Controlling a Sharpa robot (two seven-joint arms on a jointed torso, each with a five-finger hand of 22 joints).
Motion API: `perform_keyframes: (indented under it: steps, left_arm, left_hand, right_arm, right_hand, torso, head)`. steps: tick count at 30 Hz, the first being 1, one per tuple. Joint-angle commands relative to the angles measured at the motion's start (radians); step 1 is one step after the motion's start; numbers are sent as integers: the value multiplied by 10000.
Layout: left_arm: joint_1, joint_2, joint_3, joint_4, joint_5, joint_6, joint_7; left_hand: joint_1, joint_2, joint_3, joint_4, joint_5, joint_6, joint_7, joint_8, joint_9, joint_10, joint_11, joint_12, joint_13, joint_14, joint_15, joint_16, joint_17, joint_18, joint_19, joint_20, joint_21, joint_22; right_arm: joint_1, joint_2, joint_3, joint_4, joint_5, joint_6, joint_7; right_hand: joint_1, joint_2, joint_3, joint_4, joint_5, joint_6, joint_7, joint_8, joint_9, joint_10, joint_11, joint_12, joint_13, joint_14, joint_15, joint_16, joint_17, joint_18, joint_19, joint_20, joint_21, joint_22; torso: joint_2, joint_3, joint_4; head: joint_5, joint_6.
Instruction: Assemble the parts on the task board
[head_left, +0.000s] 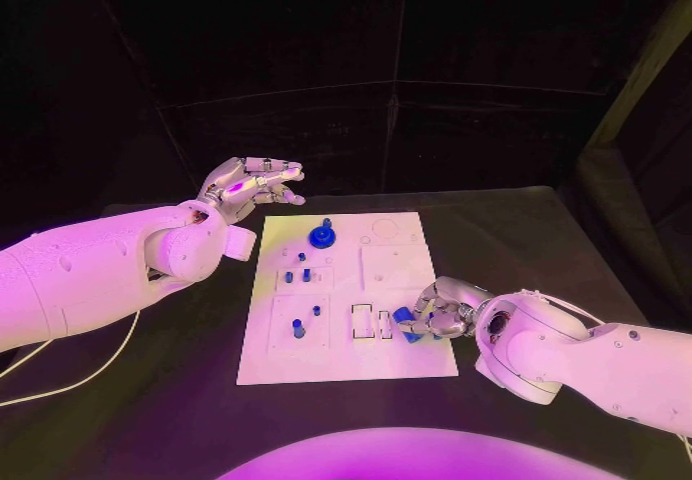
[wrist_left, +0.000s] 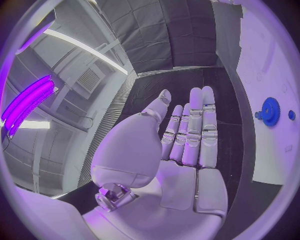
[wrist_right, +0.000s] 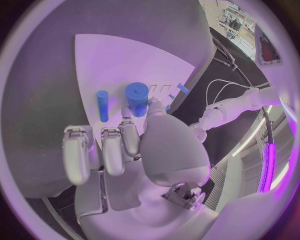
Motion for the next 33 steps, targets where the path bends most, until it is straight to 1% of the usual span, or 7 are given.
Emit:
perform_keyframes:
  steps: [1, 7, 10, 17, 22, 27, 33]
  left_arm:
    - [14, 16, 10, 13, 30, 106, 98]
    - [15, 20, 10, 13, 30, 106, 83]
    - [15, 23, 10, 15, 30, 108, 80]
    - [15, 41, 10, 25, 30, 112, 82]
    - [15, 54, 10, 37, 30, 117, 77]
    - [15, 57, 10, 33, 30, 107, 78]
    - [15, 62, 10, 40, 30, 112, 76]
  left_hand:
    - [3, 90, -39, 7, 22, -26, -31, 63, 8, -65, 14, 69, 6, -34, 32, -11, 2, 39, 83, -2, -49, -9]
    - [3, 90, -39, 7, 22, -26, -31, 63, 8, -65, 14, 69, 6, -34, 32, -11, 2, 39, 83, -2, -49, -9]
    - [3, 90, -39, 7, 22, -26, -31, 63, 8, -65, 14, 69, 6, -34, 32, -11, 2, 39, 83, -2, -49, -9]
    - [3, 90, -39, 7, 22, -26, -31, 63, 8, -65, 14, 69, 6, -34, 32, -11, 2, 39, 83, -2, -49, -9]
    - [3, 90, -39, 7, 22, -26, -31, 63, 8, -65, 14, 69, 6, -34, 32, -11, 2, 39, 83, -2, -49, -9]
    - [3, 90, -39, 7, 22, -26, -31, 63, 8, -65, 14, 69, 6, -34, 32, -11, 2, 39, 83, -2, -49, -9]
    - [3, 90, -39, 7, 22, -26, -31, 63, 8, -65, 14, 69, 6, -34, 32, -11, 2, 39, 83, -2, -49, -9]
  right_arm:
    - [15, 51, 10, 135, 1169, -1063, 458]
    - [15, 257, 12, 109, 1628, -1289, 691]
    - [15, 420, 13, 11, 1728, -1290, 749]
    - [17, 946, 17, -301, 1731, -1298, 728]
    - [19, 1204, 21, -421, 1620, -1303, 625]
    - [22, 1358, 24, -509, 1546, -1214, 507]
    - [24, 1495, 26, -620, 1501, -992, 361]
  right_hand:
    - [-4, 83, 1, -43, 41, 98, -19, 32, 12, 95, -7, 74, 110, 912, -86, 13, 1998, -150, 1045, -49, 32, 2632]
    - [-24, 104, -4, -26, 47, 116, -22, 27, 7, 98, -10, 72, 112, 912, -89, 13, 1997, -150, 1045, -53, 32, 2632]
    - [-23, 105, -3, -26, 47, 118, -23, 27, 7, 99, -11, 73, 113, 914, -89, 16, 2003, -150, 1045, -53, 32, 2632]
    - [-38, 40, -62, -40, -26, 181, -40, 17, -7, 94, -25, 44, 98, 912, -101, 11, 1996, -150, 1045, -64, 32, 2632]
    - [-65, 29, -94, -31, -85, 224, -49, 12, -15, 90, -33, 25, 89, 910, -109, 5, 1986, -150, 1045, -71, 32, 2632]
    - [-84, 43, -101, -18, -97, 242, -53, 12, -17, 93, -36, 22, 90, 909, -111, 2, 1980, -150, 1045, -74, 32, 2632]
    - [-117, 51, -123, 2, -143, 264, -59, 5, -24, 94, -41, 14, 90, 908, -117, -1, 1975, -150, 1045, -79, 32, 2632]
  torso:
    - [28, 25, 14]
    - [32, 18, 15]
    - [30, 17, -8]
    - [31, 27, -4]
    - [42, 19, 30]
    - [21, 11, -15]
    - [32, 23, -8]
  head:
    - [20, 31]
    - [61, 11]
    - [101, 19]
    - [147, 2]
    - [144, -12]
    - [209, -41]
    - [237, -78]
